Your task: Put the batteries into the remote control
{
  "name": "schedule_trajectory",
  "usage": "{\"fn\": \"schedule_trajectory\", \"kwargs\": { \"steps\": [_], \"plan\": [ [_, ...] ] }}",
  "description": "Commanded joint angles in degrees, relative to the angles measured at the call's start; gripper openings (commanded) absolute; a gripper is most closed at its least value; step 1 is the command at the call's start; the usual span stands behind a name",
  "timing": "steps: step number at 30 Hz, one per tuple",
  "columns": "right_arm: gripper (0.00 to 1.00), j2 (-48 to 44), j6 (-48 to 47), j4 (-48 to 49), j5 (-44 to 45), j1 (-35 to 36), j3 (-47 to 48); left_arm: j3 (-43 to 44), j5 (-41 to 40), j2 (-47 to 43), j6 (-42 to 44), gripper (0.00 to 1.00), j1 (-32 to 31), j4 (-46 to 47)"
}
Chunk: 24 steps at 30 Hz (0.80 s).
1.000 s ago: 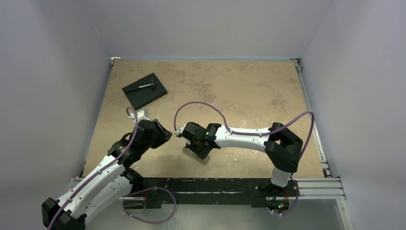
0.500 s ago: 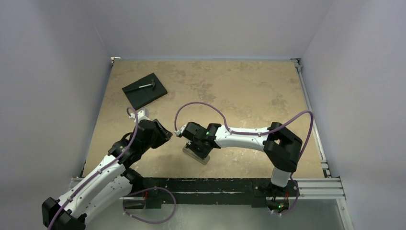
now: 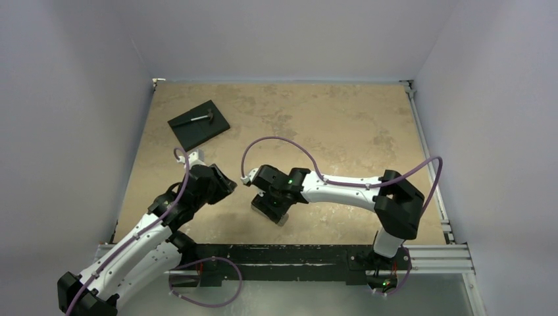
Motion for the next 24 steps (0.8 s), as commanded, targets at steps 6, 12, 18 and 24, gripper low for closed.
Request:
{"fn": "schedule_trajectory", "kwargs": {
  "steps": [6,12,18,24],
  "plan": [
    [0.78,-2.57,-2.21,3.17,-2.33,-0.17,-1.06,2.33,-1.24,-1.16,1.32,0.53,0.11,-2.17],
    [0.84,-0.92,-2.33,6.46,-2.37,-0.26,-2.54,3.79,-1.74,-1.09,1.40,0.69,0.06,-4.40],
    [0.99,0.73,-1.96,8.63,-2.33,-0.26,-4.22,4.46,-2.40,-1.60,1.08,0.81,0.09,-6.31],
    [0.99,1.79,-1.17,10.20,-1.50,-0.34,-5.89,4.72,-2.82,-2.39,0.10,0.86,0.03,-7.67]
  ]
}}
